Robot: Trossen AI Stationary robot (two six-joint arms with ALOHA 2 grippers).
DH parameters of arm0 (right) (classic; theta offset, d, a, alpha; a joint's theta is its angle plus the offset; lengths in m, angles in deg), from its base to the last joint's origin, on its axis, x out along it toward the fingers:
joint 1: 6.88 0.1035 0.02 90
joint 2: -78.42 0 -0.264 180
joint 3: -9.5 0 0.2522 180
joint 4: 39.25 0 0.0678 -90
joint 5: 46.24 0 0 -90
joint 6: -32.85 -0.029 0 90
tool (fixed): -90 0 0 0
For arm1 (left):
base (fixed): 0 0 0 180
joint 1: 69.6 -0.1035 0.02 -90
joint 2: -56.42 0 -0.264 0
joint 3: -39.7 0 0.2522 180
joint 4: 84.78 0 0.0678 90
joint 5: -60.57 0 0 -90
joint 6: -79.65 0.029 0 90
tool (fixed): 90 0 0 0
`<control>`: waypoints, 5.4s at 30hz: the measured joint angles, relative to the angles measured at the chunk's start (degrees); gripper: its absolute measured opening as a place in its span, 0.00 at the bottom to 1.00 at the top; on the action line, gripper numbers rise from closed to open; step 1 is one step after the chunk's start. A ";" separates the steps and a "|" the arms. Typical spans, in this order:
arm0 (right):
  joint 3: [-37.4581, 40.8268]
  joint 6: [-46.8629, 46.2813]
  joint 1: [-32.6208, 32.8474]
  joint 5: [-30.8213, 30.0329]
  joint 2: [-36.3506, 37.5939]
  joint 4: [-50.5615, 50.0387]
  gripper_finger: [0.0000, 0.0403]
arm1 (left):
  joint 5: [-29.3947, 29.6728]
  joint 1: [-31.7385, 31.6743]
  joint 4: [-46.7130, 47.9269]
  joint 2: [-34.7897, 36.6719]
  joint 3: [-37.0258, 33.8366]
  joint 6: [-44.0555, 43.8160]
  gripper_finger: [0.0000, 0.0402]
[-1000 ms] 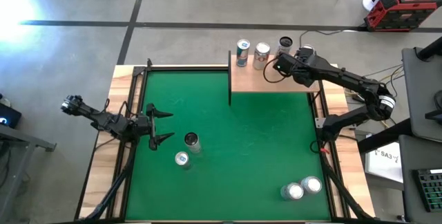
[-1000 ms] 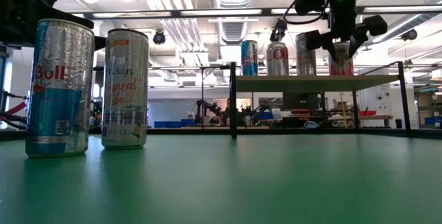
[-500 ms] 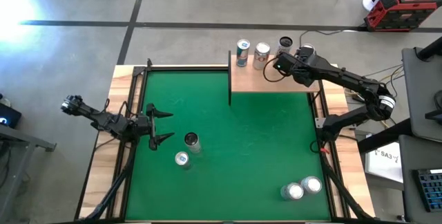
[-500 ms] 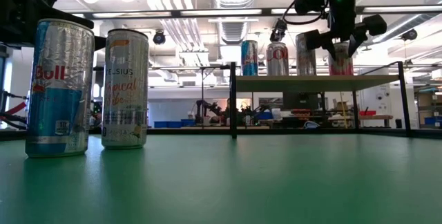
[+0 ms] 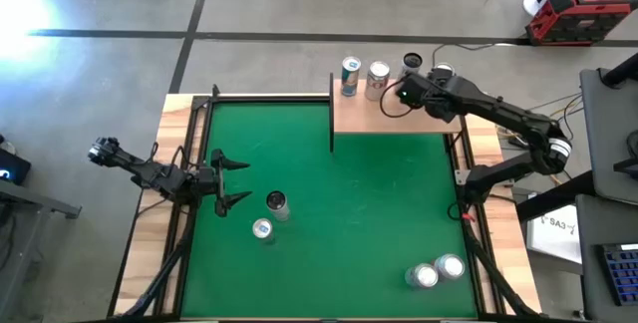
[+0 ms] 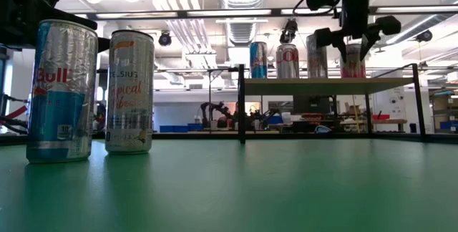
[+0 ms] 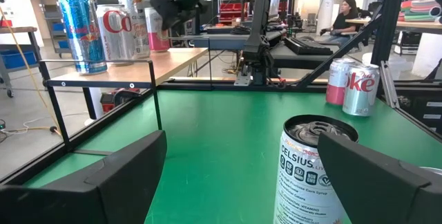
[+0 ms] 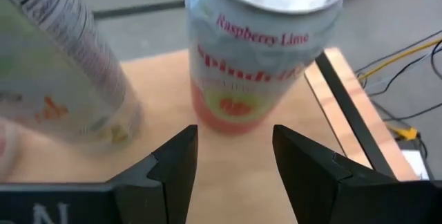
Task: Place canned beverage on shelf
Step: Put the pink-white soda can on the shelf aligned with the other pink-white soda can
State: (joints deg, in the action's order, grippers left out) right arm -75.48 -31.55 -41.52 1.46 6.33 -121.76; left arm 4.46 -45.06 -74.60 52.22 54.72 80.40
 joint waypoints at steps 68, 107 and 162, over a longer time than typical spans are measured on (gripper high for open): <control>-9.75 -110.34 88.07 46.02 -11.70 -14.17 0.85 | 0.00 0.00 -0.02 0.00 0.00 0.00 0.90; -8.55 -115.62 93.06 47.13 -19.33 -13.85 0.93 | -0.01 0.00 0.15 0.00 0.00 0.00 0.90; -2.50 -88.43 76.18 27.29 -11.25 -21.38 0.74 | -0.02 0.00 0.18 0.00 0.00 0.00 0.90</control>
State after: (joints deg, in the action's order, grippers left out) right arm -77.98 -119.98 34.66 28.76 -4.92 -143.13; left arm 4.45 -45.06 -74.41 52.22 54.72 80.40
